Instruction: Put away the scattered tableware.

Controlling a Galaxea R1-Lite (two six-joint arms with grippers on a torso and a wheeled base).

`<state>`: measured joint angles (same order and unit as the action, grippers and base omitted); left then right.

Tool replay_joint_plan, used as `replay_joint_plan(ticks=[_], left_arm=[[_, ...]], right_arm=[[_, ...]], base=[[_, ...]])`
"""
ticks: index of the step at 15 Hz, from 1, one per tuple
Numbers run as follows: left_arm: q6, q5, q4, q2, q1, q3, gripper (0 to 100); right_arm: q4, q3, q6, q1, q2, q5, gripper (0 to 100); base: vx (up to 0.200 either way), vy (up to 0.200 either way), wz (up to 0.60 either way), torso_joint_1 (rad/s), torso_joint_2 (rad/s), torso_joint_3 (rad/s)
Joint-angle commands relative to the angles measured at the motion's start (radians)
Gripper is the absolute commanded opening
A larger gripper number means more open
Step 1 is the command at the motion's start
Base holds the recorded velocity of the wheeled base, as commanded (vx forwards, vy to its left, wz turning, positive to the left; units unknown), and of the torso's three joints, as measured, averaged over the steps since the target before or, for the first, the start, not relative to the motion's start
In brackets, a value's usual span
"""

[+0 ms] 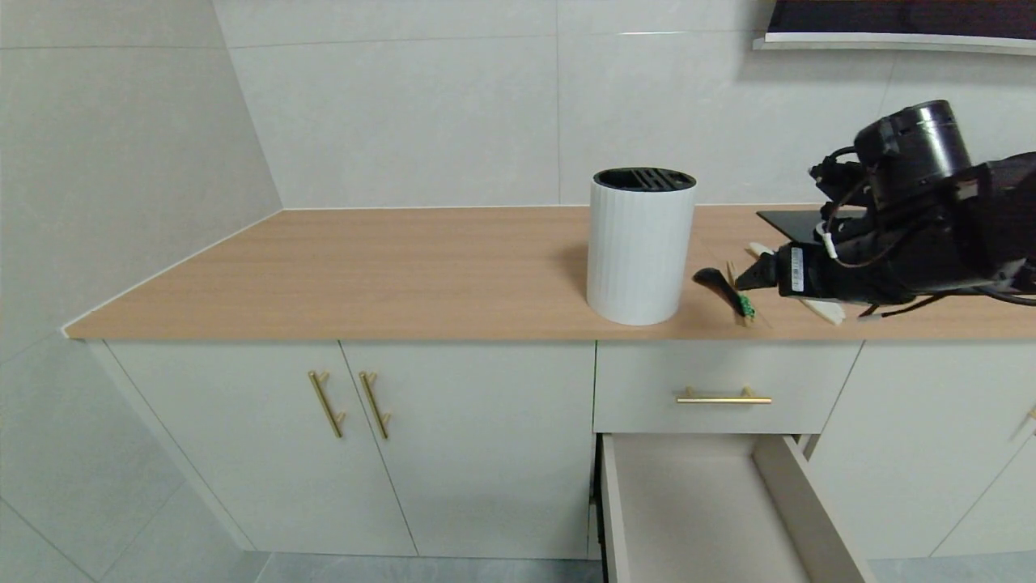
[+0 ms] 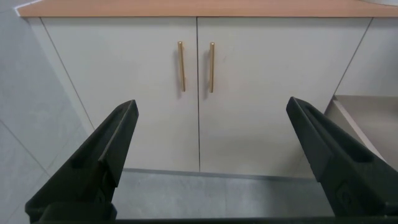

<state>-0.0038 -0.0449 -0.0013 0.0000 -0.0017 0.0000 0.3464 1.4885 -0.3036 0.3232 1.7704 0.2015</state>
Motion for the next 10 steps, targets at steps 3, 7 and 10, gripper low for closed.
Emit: replay_joint_plan(ticks=[3,7,10], left_arm=[[-0.001,0.0,0.0,0.0,0.0,0.0,100],[-0.001,-0.001,0.0,0.0,0.0,0.0,100],[-0.001,0.0,0.0,0.0,0.0,0.0,100]], right_arm=[[0.083,0.216,-0.152,0.04,0.281,0.184,100],[0.069,0.246,-0.158,0.011,0.331,0.2,100],[0.066,0.269,-0.155,-0.024,0.345,0.2,100]], base=[[0.0,0.0,0.0,0.0,0.0,0.0],[0.0,0.0,0.0,0.0,0.0,0.0],[0.0,0.0,0.0,0.0,0.0,0.0]])
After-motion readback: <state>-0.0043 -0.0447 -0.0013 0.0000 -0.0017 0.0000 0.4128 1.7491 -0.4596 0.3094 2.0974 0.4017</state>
